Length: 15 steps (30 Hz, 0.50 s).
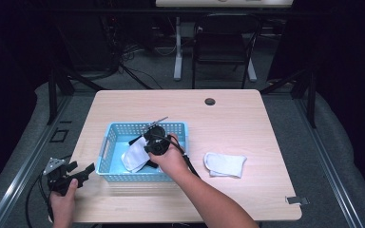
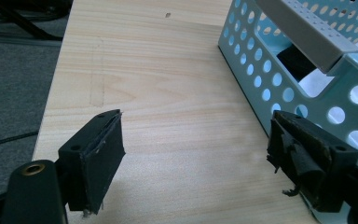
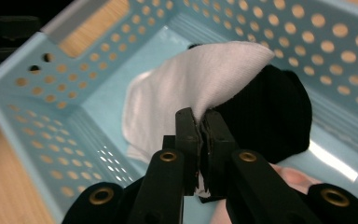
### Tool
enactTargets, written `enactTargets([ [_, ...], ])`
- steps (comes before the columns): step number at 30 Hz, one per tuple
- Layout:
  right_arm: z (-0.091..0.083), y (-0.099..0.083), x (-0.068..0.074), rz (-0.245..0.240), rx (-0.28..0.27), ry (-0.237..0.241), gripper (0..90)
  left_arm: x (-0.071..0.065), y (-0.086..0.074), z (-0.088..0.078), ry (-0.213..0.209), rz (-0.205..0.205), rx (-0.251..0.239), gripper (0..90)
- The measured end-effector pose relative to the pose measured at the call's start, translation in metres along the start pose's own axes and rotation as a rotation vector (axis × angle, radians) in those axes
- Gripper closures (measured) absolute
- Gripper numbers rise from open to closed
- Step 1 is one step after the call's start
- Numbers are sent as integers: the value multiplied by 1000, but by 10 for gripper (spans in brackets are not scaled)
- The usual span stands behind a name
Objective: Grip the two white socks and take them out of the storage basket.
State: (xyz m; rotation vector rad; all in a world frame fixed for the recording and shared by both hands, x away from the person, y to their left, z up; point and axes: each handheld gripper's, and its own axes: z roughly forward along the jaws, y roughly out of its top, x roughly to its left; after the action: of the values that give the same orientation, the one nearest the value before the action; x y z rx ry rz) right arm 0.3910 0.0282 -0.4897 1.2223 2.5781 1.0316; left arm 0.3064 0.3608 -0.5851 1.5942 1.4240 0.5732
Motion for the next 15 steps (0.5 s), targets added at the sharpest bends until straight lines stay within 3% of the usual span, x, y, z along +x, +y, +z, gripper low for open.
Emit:
enactTargets([
  [7,-25,0,25,-152,-117,-30,870,0,0,0,0,2,1,183],
  [15,-51,-2,35,-208,-214,-45,871,0,0,0,0,3,4,183],
])
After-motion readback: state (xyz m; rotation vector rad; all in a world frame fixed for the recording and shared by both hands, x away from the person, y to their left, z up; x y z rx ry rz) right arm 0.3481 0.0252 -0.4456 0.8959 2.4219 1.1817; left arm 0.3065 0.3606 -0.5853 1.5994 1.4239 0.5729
